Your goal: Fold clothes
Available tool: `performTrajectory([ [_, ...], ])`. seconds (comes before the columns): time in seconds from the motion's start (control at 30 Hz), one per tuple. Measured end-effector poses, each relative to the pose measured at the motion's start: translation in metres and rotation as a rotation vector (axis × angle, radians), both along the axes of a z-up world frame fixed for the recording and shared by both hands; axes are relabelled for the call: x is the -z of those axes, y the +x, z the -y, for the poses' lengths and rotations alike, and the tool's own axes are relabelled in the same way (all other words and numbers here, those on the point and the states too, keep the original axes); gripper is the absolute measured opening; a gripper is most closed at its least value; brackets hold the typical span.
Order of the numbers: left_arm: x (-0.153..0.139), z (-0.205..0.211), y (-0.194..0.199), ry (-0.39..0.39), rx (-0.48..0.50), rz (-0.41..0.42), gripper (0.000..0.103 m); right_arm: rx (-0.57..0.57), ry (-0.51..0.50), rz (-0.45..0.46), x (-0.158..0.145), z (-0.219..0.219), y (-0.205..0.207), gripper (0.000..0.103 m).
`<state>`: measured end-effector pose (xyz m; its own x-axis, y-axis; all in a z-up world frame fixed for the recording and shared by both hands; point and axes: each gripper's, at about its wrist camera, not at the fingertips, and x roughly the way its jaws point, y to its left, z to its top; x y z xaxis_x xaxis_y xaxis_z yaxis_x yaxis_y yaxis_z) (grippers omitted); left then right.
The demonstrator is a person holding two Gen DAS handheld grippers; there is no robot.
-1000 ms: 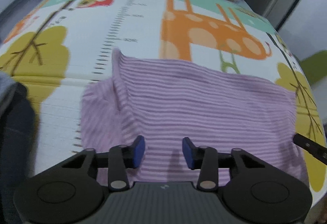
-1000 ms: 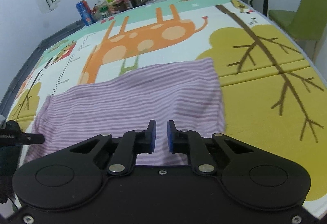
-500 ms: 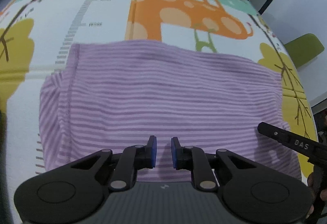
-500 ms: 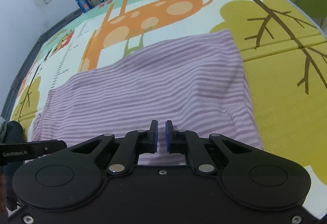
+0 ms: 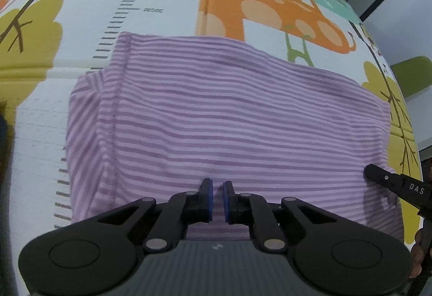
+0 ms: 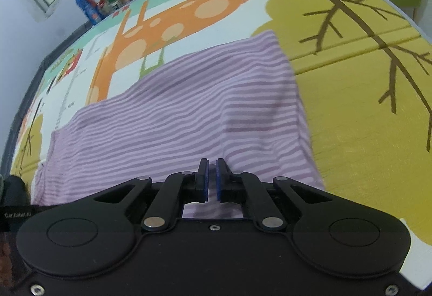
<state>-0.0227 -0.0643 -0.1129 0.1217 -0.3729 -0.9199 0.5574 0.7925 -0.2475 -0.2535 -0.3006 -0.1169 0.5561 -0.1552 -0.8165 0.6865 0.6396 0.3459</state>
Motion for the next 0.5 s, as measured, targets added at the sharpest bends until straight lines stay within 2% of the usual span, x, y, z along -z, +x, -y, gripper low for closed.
performTrajectory([
  [0.5,0.000,-0.014,0.011,0.016,-0.057,-0.014,0.009,0.062,-0.006,0.010,-0.004,0.016,-0.014,0.000],
])
